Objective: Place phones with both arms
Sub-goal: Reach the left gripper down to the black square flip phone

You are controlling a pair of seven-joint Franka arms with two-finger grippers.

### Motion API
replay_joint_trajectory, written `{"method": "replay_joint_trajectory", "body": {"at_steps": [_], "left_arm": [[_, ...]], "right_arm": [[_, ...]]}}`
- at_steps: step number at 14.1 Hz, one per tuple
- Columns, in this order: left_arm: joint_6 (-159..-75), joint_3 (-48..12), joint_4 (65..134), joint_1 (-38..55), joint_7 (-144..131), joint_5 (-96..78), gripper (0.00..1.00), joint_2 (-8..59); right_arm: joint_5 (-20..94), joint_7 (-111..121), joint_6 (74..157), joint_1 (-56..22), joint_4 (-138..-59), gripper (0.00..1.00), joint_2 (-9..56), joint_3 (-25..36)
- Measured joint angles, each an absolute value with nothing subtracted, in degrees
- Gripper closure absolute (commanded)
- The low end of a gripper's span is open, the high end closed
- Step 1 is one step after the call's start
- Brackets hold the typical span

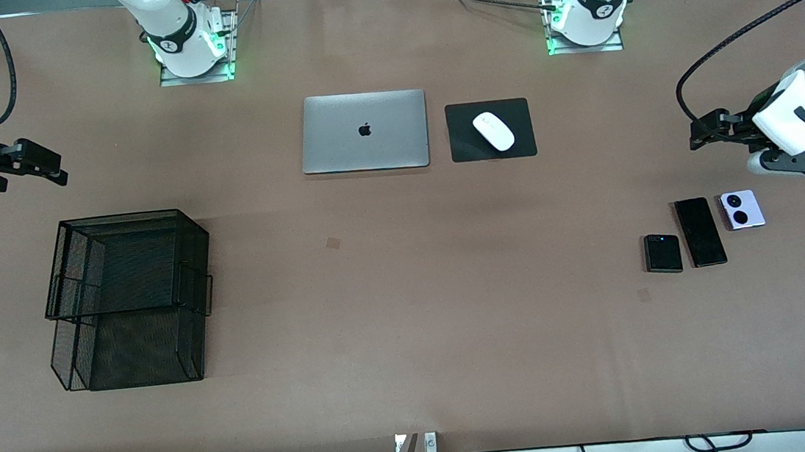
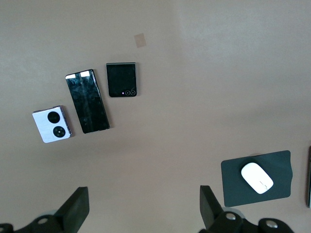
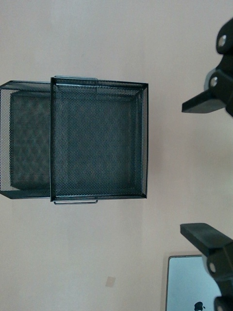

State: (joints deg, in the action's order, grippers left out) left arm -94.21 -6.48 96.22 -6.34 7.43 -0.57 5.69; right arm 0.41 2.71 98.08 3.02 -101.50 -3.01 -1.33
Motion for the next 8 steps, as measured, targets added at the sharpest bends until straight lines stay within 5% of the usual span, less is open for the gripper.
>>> {"method": "replay_joint_trajectory", "body": {"at_steps": [8], "left_arm": [[-94.31, -5.07, 96.23, -6.41, 8.45, -2.12, 0.00, 6.37]], "right_arm": [[0.41, 2.71, 98.06, 3.02, -101.54, 0.00, -2.89, -1.33]]}}
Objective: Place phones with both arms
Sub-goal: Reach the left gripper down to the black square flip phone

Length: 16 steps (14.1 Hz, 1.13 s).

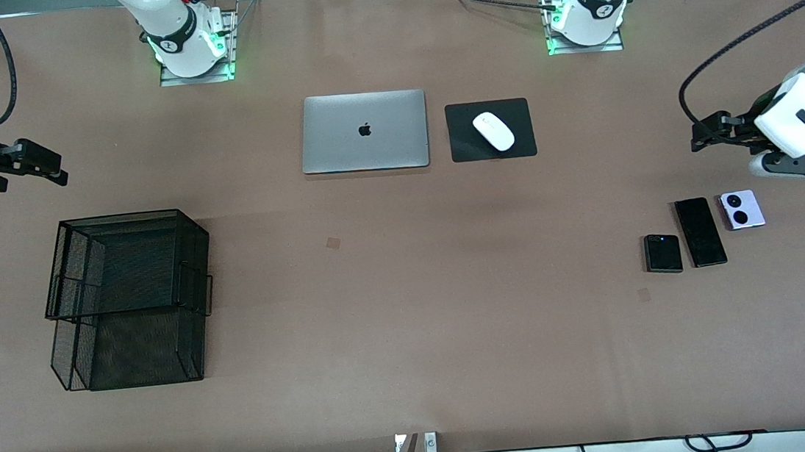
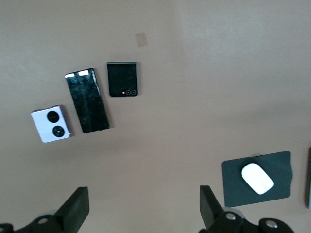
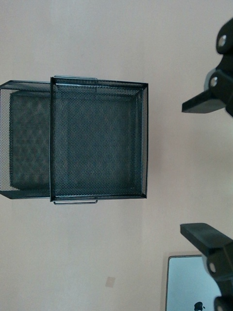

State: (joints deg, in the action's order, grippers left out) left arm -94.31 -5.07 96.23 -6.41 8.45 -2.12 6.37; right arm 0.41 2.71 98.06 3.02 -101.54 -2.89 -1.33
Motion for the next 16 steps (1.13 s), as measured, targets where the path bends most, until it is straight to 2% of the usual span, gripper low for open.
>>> {"method": "replay_joint_trajectory", "body": {"at_steps": [6, 16], "left_arm": [[-96.23, -2.93, 96.33, -6.83, 9.69, -3.58, 0.00, 10.35], [-119.00, -1.29, 96.82, -5.38, 9.84, -1.68, 0.00, 29.63]], "right_arm": [[-0.41, 2.86, 98.07, 3.10, -101.56, 0.00, -2.53, -1.31], [-1.39, 2.86, 98.06, 3.00, -101.61, 0.00, -2.51, -1.53]]}}
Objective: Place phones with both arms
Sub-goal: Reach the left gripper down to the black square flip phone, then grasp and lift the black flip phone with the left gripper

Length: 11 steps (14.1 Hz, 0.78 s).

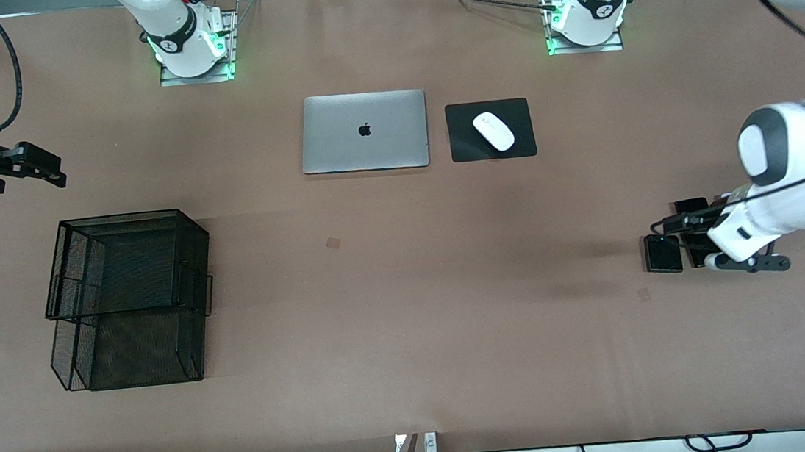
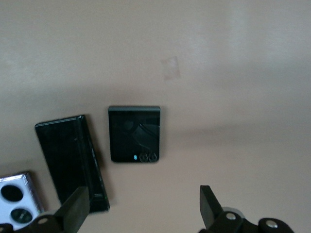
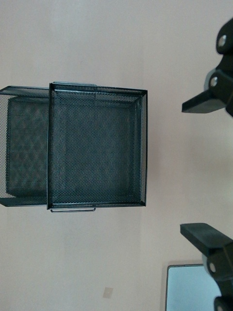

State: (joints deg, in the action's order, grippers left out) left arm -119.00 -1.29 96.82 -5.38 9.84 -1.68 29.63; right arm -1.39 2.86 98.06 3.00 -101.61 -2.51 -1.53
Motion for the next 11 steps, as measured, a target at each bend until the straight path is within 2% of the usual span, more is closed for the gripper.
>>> {"method": "replay_joint_trajectory", "body": {"at_steps": [5, 11], "left_arm": [[-125.97, -0.89, 96.75, -5.73, 12.87, -1.68, 0.00, 33.75], [-129.40, -0.74, 96.70, -7.04, 13.89, -1.68, 0.00, 37.83]], "right_arm": [[-1.39, 2.86, 98.06, 2.56, -101.98, 0.00, -1.79, -2.02], [-1.39, 2.86, 100.78, 2.04, -101.90, 0.00, -1.78, -2.08]]}}
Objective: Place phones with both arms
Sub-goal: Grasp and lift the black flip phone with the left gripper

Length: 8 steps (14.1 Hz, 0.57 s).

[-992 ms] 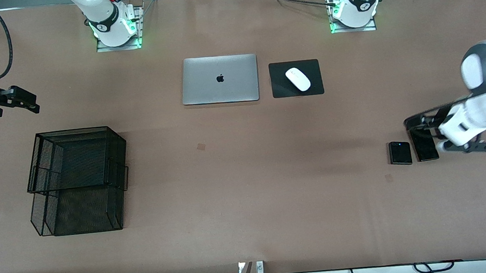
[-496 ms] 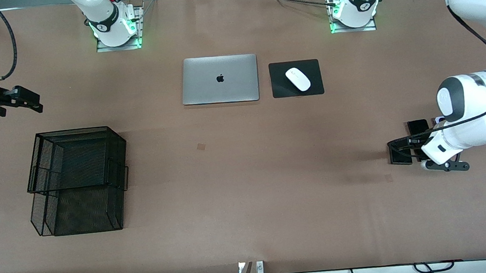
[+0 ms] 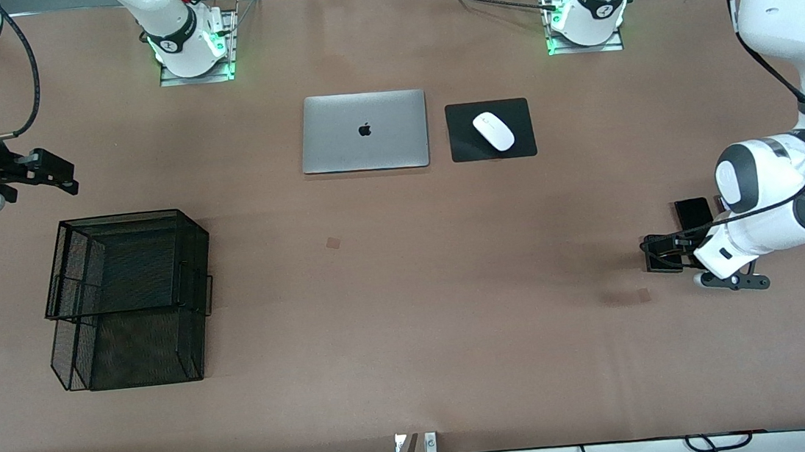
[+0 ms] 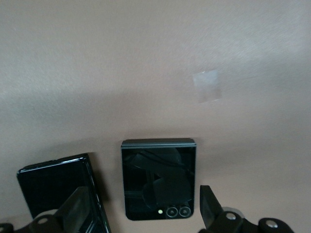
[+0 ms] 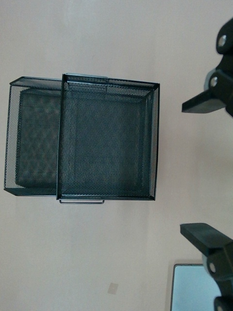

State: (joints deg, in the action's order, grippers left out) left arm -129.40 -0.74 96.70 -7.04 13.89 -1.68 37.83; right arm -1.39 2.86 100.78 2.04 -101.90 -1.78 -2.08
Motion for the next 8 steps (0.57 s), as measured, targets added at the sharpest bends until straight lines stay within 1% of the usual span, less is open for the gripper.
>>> {"method": "replay_joint_trajectory", "body": {"at_steps": [8], "left_arm": [[-129.55, -1.98, 96.68, -7.04, 14.05, -1.68, 0.00, 39.94]], "right_arm": [[-1.41, 1.81, 100.52, 2.16, -101.86, 0.00, -1.95, -1.66]]}}
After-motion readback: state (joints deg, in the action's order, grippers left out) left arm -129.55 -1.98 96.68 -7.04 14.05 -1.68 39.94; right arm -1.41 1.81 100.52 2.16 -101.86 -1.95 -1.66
